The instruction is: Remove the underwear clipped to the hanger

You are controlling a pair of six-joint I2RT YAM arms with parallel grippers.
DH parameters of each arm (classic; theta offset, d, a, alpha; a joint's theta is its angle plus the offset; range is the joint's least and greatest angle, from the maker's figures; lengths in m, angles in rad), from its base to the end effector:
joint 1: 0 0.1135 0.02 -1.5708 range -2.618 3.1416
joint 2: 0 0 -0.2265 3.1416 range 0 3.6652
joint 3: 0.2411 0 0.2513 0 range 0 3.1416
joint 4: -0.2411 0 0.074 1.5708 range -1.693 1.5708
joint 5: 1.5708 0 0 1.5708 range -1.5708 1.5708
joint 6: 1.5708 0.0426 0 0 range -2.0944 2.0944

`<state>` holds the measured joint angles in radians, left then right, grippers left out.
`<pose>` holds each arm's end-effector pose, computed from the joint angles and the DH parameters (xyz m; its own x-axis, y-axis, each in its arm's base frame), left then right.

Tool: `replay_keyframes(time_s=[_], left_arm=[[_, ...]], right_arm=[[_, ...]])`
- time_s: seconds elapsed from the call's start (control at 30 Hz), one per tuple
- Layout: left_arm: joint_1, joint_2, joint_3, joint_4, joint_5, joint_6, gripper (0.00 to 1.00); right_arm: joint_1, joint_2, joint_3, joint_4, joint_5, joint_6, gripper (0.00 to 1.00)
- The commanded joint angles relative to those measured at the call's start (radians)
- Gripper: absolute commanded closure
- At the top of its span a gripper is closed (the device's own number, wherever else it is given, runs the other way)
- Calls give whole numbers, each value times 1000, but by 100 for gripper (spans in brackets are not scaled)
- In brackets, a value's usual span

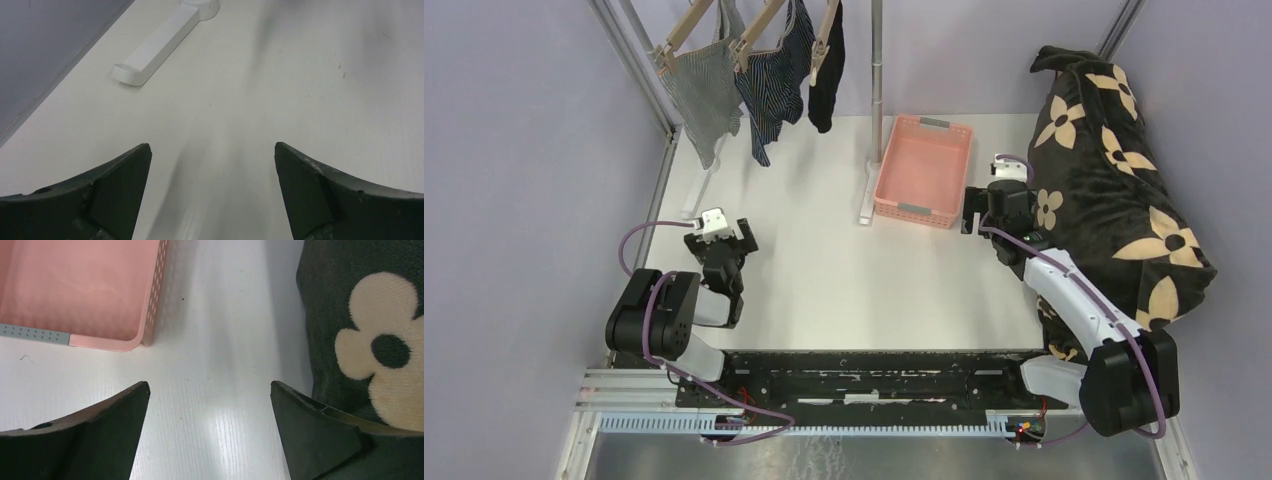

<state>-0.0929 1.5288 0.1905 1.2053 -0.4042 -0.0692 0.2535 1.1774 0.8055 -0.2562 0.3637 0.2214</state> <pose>0.2378 -0.0053 0.1012 -0.1108 -0.0535 -0.9924 -0.3112 0.9502 -0.0165 0.2695 0.0542 0.2230 -0.5452 0.0708 -0.8353 0.1681 0.9854 -0.0262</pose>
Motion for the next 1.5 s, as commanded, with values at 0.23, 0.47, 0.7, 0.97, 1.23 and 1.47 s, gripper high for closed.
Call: replay_keyframes(time_s=[0.23,0.47,0.7,0.97,1.23,1.47], left_arm=[[2,-77,32,-52,1,29,1],[-5,-316,180,-465,-31,56,1],[-8,-500,354,-702,38,88,1],[-8,-518,696,-1108,137,71,1],[-8,-475,1113,-1352,280,37,1],[-8,-306,1494,-1489,166,44,1]], right_arm=[[5,-16,-15,81,-109,3,0],[4,-87,-62,129,-111,-4,0],[10,-71,-39,113,-153,-18,0],[17,-92,-12,94,-160,-26,0],[21,-126,20,83,-180,-40,0],[24,-152,35,85,-195,-44,0]])
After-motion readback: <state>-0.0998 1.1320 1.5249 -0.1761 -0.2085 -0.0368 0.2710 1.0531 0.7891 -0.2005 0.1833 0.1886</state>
